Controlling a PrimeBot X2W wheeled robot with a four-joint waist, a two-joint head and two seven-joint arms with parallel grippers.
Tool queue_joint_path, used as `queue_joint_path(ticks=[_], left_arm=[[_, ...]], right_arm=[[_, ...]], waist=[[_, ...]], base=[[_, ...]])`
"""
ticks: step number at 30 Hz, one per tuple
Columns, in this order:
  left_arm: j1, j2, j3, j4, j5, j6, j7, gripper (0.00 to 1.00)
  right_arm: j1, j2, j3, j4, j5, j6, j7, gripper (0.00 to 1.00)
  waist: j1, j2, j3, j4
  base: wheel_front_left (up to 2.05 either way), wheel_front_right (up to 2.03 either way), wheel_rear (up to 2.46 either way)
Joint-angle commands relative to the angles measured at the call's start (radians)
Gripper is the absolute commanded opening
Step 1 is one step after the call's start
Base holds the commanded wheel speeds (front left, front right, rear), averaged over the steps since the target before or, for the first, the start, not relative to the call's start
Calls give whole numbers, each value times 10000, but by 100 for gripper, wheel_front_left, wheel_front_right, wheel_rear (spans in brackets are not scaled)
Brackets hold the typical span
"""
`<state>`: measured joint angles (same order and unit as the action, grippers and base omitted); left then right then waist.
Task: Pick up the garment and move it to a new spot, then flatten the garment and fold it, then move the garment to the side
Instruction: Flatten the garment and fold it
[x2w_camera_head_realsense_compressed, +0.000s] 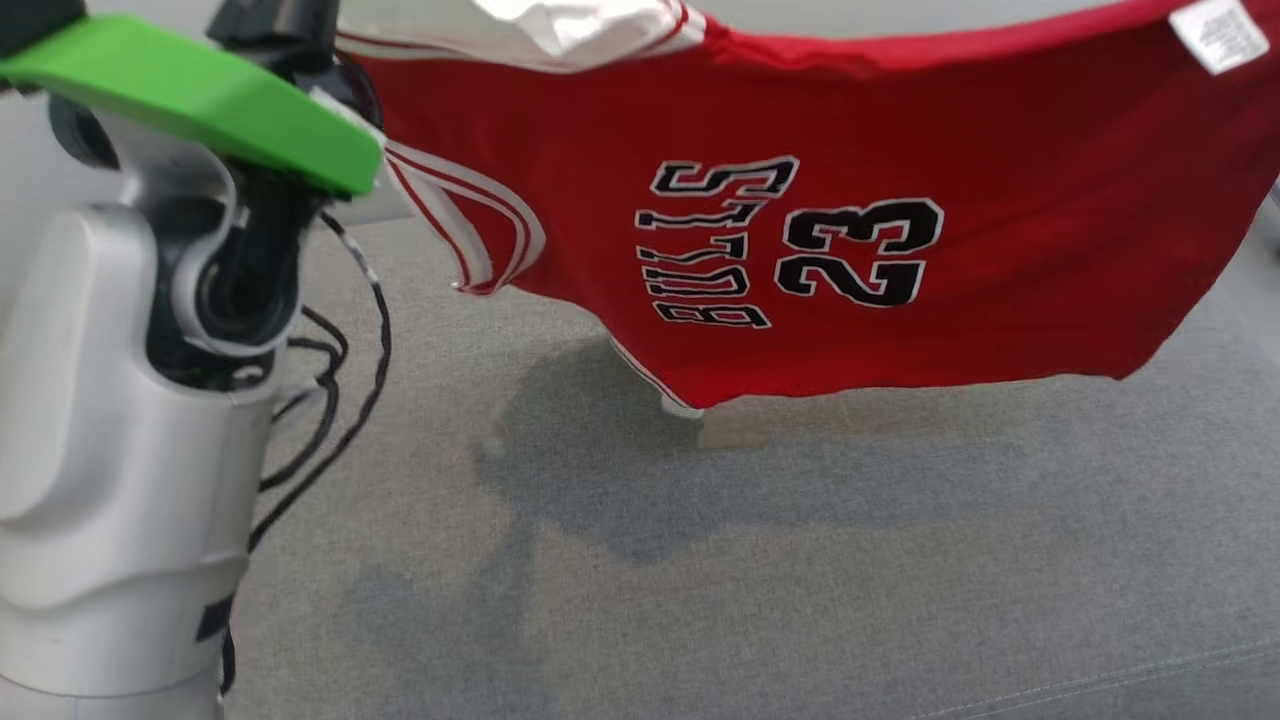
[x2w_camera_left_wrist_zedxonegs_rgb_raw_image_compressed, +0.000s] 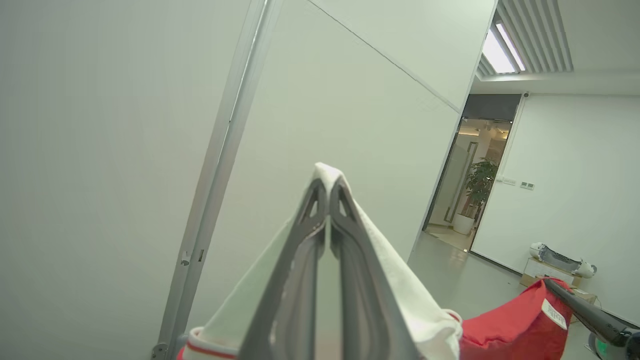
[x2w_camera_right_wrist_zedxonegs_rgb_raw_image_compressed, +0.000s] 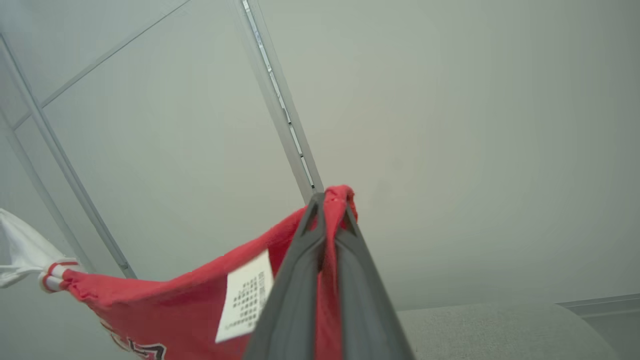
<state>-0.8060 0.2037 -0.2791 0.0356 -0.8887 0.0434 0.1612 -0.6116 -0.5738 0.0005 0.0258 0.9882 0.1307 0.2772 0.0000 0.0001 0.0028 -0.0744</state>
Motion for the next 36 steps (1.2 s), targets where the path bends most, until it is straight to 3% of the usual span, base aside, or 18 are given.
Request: queue_joint_path(ticks=[1,10,14,19,23,27,31,32,36], left_arm=[[-399,153,88,-97,-86,120,191,0],[-2380,332,687,-483,-708,1048,1637,0],[-2963,201,588,-166,-850,1259,2073,0],[-3783,-191,60,1197,-744,1176,2371,0],[-5247,-395,-490,2713,101,548,1622,0],[-7095,-604,-856,4551,1098,-94,202,0],[-9194,-440,-1168,6293,2643,-146,-2173,0],[-9194,-440,-1168,6293,2643,-146,-2173,0],[-10538,-497,-1153,7476,3267,-460,-3951,0]], right_arm=[[-360,-8,-179,128,277,0,336,0],[-2259,-530,-935,702,716,0,1760,0],[-2844,-212,-552,1164,425,0,2264,0],[-3904,518,232,2410,-571,0,2630,0],[-5401,1099,836,3598,-1740,1,2375,0],[-7260,1728,1343,4771,-2890,1,1408,0],[-9253,2249,1533,5786,-3988,1,-781,0],[-9253,2249,1533,5786,-3988,1,-781,0],[-10491,2452,2170,6677,-4917,-2,-2994,0]], waist=[[0,-1,-61,-5],[0,-1,124,32],[0,-1,488,-47],[0,-1,1459,-54],[0,-1,2842,-10],[0,-1,4375,13],[0,-1,5649,-188],[0,-1,5649,-188],[0,-1,6784,-359]], base=[[0,0,0],[0,0,0],[0,0,0],[0,0,0],[0,0,0],[0,0,0],[0,0,0],[0,0,0],[0,0,0]])
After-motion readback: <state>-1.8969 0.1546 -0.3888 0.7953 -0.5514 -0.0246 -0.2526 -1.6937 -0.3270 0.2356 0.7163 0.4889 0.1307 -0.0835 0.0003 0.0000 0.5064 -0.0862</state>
